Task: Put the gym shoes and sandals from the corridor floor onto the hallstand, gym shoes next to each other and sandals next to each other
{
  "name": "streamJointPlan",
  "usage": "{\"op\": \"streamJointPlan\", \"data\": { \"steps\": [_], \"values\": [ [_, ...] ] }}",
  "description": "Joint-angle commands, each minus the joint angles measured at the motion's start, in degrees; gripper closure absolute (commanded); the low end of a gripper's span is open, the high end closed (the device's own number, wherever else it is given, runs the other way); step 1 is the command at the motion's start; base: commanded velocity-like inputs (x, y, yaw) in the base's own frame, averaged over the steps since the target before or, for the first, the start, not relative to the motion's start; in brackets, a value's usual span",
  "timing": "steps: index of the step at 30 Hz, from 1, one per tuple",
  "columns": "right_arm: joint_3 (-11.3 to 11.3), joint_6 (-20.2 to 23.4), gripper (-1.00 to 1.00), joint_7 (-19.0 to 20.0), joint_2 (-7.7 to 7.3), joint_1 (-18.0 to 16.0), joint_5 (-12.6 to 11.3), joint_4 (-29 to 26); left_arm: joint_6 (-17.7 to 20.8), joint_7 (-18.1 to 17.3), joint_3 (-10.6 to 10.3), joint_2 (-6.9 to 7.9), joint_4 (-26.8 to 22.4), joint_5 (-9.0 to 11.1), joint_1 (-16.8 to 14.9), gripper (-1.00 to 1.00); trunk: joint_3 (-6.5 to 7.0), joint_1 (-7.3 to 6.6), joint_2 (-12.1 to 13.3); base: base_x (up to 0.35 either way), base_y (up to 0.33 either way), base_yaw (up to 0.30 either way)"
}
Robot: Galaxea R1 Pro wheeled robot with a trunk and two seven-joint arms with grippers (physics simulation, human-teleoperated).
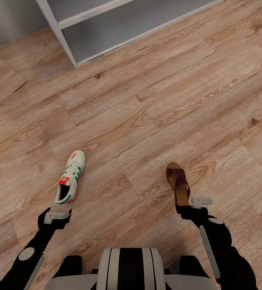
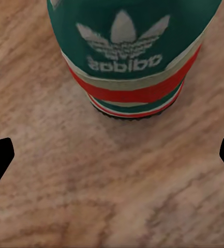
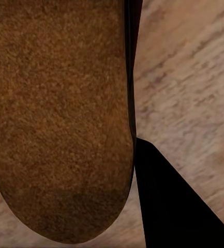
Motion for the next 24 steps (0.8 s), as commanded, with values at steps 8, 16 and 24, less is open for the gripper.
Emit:
{"op": "streamJointPlan", "data": {
  "steps": [8, 16, 24],
  "values": [
    [-0.1, 0.3, 1.00, -0.2, 0.04, 0.0, -0.2, -0.1, -0.2, -0.2, 0.1, -0.02, 0.0, 0.0, 0.0, -1.00, -0.02, -0.01, 0.0, 0.000, 0.000, 0.000],
    [-0.1, 0.3, 1.00, -0.2, 0.04, 0.0, -0.2, -0.1, -0.3, -0.2, 0.0, -0.02, 0.0, 0.0, 0.0, -1.00, -0.02, -0.01, 0.0, 0.098, 0.000, 0.000],
    [-0.1, 0.3, 1.00, -0.2, 0.04, 0.0, -0.2, -0.1, -0.2, -0.2, 0.0, -0.09, 0.0, 0.0, 0.0, -1.00, -0.02, -0.01, 0.0, 0.024, 0.000, 0.000]
  ]
}}
